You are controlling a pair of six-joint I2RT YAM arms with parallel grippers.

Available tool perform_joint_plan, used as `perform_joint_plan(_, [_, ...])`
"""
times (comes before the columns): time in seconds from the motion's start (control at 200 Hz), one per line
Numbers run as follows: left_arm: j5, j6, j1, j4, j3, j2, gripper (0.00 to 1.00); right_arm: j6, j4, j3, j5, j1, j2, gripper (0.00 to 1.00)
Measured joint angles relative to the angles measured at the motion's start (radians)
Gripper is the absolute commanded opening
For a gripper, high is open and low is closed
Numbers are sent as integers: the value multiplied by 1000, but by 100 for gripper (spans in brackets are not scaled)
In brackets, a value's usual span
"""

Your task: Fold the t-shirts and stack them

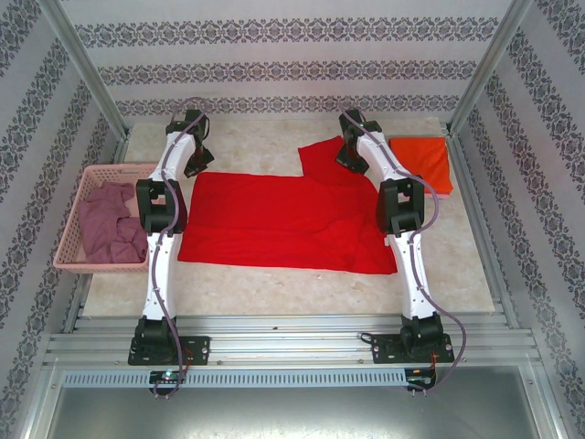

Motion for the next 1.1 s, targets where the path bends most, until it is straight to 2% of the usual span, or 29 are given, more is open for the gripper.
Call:
perform_joint_plan(0.145, [5, 5, 0, 3, -4, -2, 0, -1, 10, -14, 0, 2, -9, 0])
perform_joint_plan(0.3, [7, 15, 0, 3, -7, -6, 0, -5, 43, -106, -4, 16, -62, 0])
perform_joint_plan(0.734, [68, 19, 0, -5, -28, -28, 0, -53, 188, -370, -15, 35, -322, 0])
perform_joint_plan(1.099, [80, 24, 0, -11, -110, -165, 0, -95, 251, -515, -14, 48, -465, 0])
